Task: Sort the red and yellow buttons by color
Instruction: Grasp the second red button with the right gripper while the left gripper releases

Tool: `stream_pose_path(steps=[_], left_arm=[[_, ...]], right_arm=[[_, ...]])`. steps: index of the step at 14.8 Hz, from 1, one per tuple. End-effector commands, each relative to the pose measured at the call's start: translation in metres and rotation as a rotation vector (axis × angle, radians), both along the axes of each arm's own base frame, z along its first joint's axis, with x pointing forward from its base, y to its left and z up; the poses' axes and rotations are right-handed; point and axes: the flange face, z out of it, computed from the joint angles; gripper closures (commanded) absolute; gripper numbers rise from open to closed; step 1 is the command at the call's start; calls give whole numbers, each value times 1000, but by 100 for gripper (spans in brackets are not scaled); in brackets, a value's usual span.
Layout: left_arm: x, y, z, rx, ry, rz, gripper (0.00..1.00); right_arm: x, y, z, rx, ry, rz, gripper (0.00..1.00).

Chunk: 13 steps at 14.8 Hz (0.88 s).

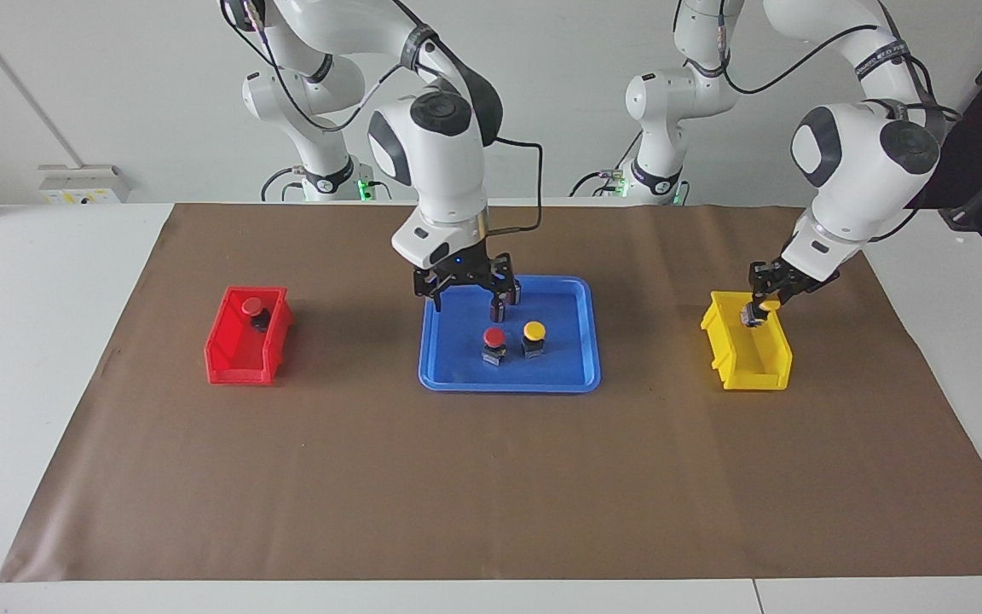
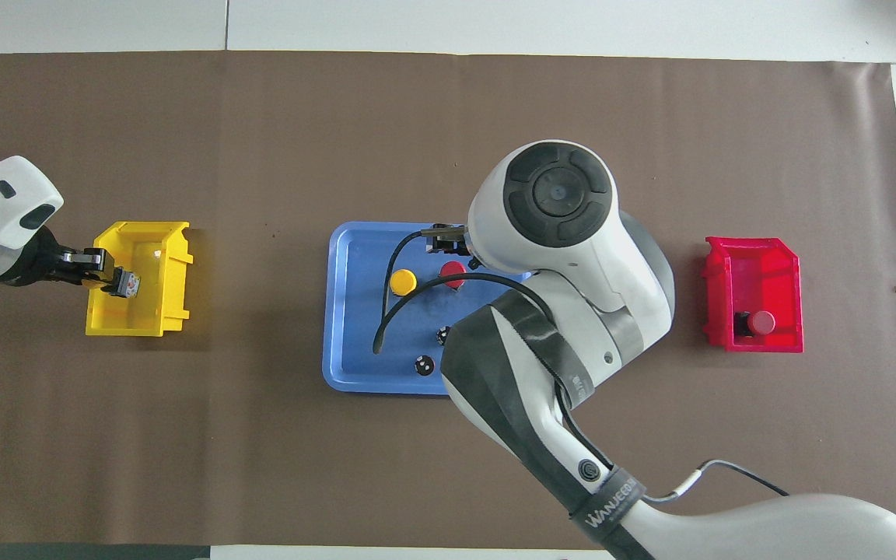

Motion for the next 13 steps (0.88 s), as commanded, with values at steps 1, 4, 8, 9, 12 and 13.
stream_pose_path(steps=[1, 4, 8, 9, 12, 13], left_arm=[[-25, 2, -30, 20, -19, -19, 98], [-33, 2, -54, 19, -37, -14, 98], [-39, 3, -70, 18, -22, -12, 65], [-38, 3, -70, 18, -26, -10, 35], [-34, 3, -66, 17, -33, -4, 34], [-30, 3, -61, 17, -37, -4, 34]], right_arm=[[9, 20, -40, 1, -27, -32, 1], [4, 29, -66, -13, -9, -22, 8], [-3, 26, -79, -19, 0, -10, 18], [-8, 26, -88, -20, 5, -8, 21], [-14, 24, -101, -25, 13, -4, 29], [-15, 23, -100, -25, 13, -4, 32]])
